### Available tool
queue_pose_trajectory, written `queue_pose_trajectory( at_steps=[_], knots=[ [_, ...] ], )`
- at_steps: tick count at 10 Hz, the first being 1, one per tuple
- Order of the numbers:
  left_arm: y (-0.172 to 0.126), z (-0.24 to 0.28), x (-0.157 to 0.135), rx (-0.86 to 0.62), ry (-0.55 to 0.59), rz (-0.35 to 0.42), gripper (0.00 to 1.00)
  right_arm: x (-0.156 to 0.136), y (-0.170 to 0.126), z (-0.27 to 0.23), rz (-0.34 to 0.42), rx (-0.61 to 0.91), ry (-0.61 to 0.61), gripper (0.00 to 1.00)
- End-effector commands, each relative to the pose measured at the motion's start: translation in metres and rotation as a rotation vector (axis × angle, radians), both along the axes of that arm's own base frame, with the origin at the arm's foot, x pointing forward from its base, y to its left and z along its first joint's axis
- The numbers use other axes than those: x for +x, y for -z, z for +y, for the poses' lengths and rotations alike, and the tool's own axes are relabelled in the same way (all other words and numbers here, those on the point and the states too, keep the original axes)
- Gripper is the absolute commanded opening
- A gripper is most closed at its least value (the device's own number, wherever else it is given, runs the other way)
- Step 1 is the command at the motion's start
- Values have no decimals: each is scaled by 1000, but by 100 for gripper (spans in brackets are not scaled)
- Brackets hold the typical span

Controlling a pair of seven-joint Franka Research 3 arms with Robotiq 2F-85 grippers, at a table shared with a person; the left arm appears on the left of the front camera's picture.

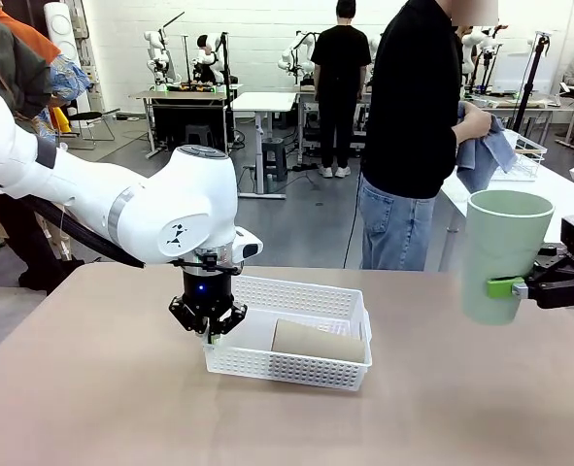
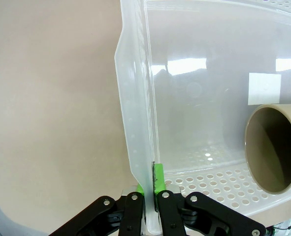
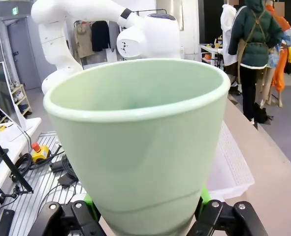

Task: Clean and organize the cups into the basket.
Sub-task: Pick up the Reusable plastic cup from the right side of the table and stack it inside the Organizing basket in the center of the table.

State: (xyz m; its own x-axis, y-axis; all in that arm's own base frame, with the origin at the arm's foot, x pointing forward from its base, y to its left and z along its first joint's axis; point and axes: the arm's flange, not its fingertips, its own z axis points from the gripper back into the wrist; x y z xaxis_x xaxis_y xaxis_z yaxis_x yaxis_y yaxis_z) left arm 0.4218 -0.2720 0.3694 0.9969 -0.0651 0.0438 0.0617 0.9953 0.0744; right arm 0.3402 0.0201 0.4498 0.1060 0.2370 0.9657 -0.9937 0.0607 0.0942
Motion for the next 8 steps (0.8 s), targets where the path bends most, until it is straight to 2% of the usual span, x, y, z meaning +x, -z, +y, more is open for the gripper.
queue_pose_trajectory(
  at_steps=[1,3,5,6,8],
  knots=[
    [0,0,-2,4,0,-3,0,0,0,0,0,0,1,82],
    [0,0,-2,4,0,-3,0,29,-19,44,92,-147,23,82],
    [0,0,-2,4,0,-3,0,70,-18,105,167,-385,13,82],
    [0,0,-2,4,0,-3,0,83,-16,135,189,-509,16,82],
    [0,0,-2,4,0,-3,0,96,-17,191,165,-731,30,82]
  ],
)
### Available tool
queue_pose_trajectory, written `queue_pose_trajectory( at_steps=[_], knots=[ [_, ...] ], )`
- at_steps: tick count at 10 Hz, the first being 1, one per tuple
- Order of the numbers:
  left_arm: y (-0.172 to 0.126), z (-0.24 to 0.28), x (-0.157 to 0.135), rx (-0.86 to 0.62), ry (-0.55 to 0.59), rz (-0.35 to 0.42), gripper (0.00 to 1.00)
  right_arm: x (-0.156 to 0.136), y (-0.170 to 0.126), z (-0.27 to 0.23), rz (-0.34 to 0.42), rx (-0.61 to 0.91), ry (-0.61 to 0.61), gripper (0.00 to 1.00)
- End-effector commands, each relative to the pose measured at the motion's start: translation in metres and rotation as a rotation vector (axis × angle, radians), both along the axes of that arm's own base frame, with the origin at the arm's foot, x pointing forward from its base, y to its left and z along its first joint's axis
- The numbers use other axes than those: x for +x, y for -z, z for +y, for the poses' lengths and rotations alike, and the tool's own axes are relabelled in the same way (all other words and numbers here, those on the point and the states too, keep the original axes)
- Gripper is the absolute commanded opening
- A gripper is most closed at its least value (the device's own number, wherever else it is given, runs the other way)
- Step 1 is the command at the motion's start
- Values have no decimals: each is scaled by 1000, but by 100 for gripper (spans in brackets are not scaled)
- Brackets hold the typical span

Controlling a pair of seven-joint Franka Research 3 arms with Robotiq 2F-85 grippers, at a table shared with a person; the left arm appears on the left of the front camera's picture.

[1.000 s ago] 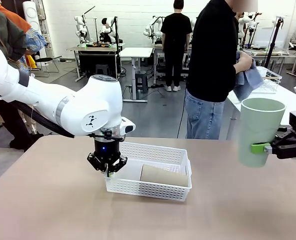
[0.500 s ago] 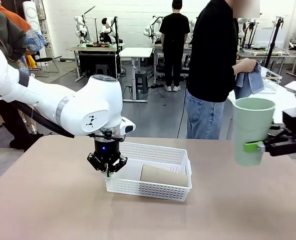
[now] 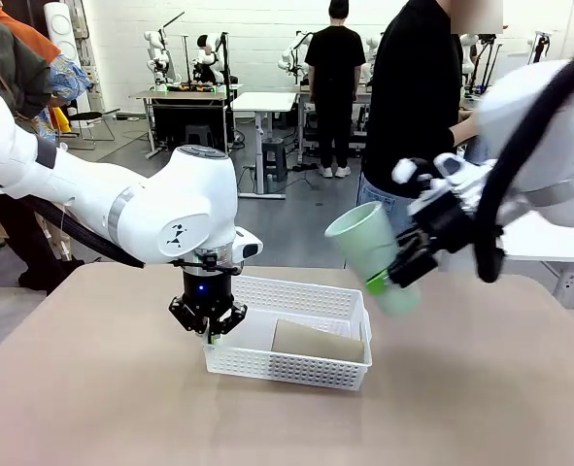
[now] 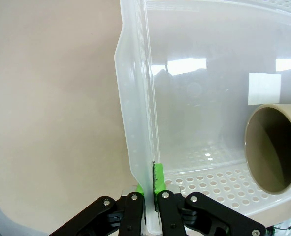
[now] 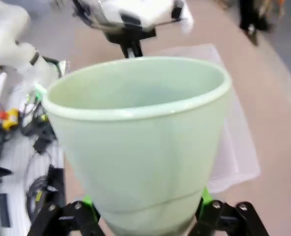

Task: Clean and organize the cups into the basket.
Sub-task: Pick up the Reusable plastic cup from the right side of the table and stack it inside the Organizing basket in the center of the table.

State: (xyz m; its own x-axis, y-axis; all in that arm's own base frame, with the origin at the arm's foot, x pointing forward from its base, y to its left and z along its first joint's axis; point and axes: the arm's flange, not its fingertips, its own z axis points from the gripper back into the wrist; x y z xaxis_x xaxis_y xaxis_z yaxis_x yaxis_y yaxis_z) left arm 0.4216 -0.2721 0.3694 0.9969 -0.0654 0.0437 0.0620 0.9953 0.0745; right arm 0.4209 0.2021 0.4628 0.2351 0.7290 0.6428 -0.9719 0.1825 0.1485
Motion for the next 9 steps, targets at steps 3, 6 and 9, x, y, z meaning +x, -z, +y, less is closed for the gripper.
queue_pose_trajectory(
  at_steps=[3,6,9],
  knots=[
    [0,0,-1,4,-1,-3,0,25,3,63,31,-339,-26,82],
    [0,0,-1,4,-1,-3,0,28,2,91,26,-460,-77,82],
    [0,0,-1,4,-1,-3,0,44,6,94,31,-453,-136,82]
  ],
)
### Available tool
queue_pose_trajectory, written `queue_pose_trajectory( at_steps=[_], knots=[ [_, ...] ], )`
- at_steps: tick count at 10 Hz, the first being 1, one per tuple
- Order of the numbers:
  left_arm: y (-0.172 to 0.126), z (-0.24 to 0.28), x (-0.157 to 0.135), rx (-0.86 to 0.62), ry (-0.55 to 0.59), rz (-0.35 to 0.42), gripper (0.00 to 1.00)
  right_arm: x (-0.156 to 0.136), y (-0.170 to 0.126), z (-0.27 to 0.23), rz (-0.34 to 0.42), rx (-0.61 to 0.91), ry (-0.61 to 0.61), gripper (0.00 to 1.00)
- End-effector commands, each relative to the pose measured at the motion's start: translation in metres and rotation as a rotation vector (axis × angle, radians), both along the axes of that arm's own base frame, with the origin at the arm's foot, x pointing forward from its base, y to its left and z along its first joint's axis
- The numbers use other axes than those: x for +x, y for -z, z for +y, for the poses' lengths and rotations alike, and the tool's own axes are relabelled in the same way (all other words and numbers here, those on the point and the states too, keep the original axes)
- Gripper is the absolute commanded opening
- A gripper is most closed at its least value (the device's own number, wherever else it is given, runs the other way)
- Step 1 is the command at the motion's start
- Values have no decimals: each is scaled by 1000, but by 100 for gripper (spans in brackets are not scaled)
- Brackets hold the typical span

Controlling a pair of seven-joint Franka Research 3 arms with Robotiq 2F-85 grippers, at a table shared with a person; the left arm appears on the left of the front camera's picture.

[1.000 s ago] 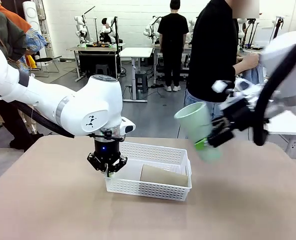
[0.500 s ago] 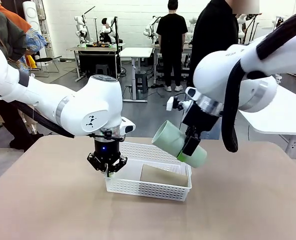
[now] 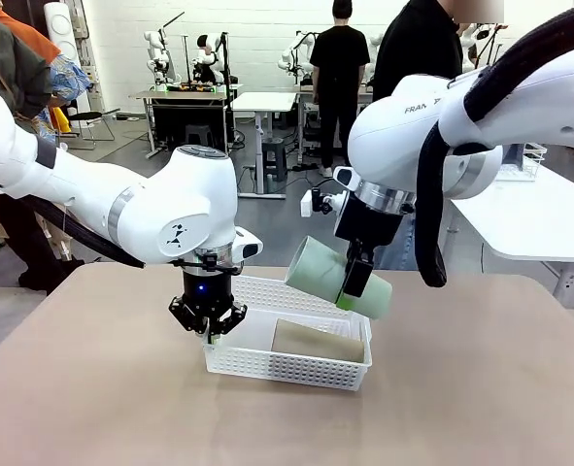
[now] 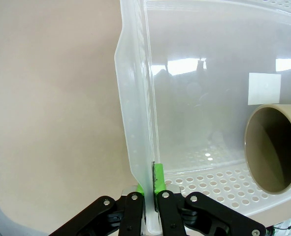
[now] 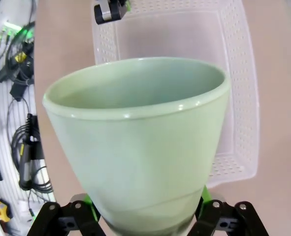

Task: Clean and organize the cups into the basket.
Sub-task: Pick up the Reusable plastic cup from the right side of the table and stack it inside the Organizing basket in the center of the table.

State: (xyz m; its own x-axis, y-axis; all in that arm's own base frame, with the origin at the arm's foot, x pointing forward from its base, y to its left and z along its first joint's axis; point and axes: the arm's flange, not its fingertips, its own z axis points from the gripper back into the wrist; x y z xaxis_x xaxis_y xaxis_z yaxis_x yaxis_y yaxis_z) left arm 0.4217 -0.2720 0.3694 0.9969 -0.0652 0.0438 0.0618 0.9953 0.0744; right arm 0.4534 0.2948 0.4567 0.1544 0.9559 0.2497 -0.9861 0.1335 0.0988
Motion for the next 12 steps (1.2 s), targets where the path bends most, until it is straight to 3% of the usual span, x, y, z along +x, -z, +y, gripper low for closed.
queue_pose_trajectory(
  at_steps=[1,2,7,9,12],
  knots=[
    [0,0,-1,4,-1,-3,0,14,3,4,8,27,-61,82],
    [0,0,-1,4,-1,-3,0,0,0,0,0,0,0,82],
    [0,0,-1,4,-1,-3,0,6,1,1,1,6,-14,82],
    [0,0,-1,4,-1,-3,0,10,5,7,-117,58,-83,82],
    [0,0,-1,4,-1,-3,0,27,16,28,-189,48,-171,82]
  ],
)
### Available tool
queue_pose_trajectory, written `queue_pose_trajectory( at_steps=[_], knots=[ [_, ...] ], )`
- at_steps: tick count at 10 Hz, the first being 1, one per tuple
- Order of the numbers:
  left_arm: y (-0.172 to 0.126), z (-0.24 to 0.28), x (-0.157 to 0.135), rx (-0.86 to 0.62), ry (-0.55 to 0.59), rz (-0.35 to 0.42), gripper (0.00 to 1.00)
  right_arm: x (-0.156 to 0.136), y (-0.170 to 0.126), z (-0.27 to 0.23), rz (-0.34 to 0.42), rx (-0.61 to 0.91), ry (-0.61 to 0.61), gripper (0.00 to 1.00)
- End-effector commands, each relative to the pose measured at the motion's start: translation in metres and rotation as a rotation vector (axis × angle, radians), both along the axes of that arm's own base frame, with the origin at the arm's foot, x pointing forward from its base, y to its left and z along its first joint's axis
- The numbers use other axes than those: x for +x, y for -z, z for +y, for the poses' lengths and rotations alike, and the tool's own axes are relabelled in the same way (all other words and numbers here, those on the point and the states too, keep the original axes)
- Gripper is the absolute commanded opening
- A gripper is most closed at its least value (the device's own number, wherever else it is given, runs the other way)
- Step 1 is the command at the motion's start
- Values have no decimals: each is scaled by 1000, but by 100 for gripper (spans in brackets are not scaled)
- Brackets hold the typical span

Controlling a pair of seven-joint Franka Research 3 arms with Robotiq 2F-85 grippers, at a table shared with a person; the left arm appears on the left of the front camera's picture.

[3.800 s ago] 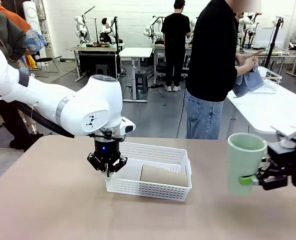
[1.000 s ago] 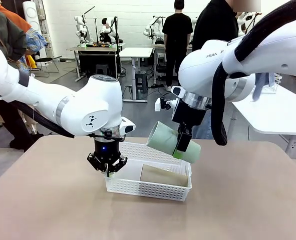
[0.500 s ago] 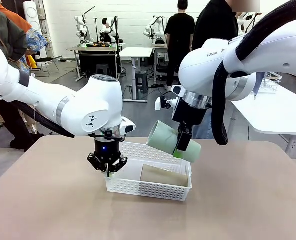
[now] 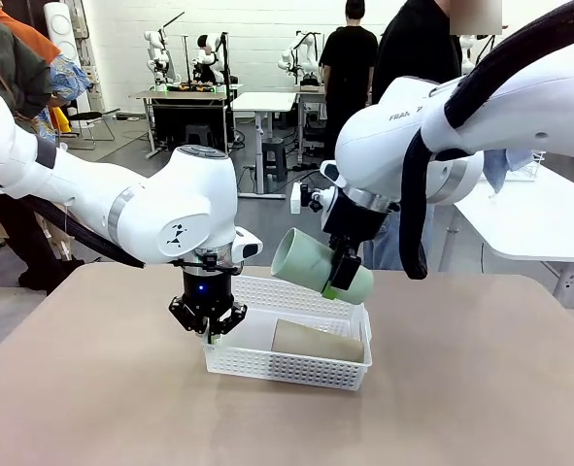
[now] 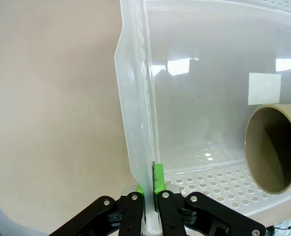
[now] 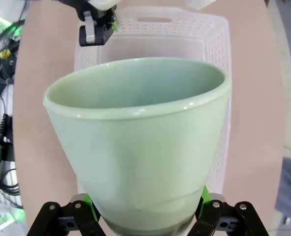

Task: Clean and organize the cups into the basket.
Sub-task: Pick up the Reusable plastic cup from the right side of the table and stack it inside the Organizing basket in the center of the table.

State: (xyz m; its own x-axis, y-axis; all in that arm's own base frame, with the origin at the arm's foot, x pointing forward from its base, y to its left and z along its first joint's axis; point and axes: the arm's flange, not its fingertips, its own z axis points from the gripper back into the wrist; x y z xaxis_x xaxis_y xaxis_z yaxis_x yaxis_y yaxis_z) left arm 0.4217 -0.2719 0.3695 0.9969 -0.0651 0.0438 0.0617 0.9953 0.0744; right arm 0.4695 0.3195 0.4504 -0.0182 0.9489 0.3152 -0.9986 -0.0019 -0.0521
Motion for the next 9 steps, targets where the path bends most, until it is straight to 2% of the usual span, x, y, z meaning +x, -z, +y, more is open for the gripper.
queue_pose_trajectory(
  at_steps=[1,6,9],
  knots=[
    [0,0,-1,4,0,-3,0,19,18,4,-16,-3,-41,82],
    [0,0,-1,4,0,-3,0,49,64,15,-13,7,-101,82],
    [0,0,-1,4,0,-3,0,64,91,18,26,-19,-90,82]
  ],
)
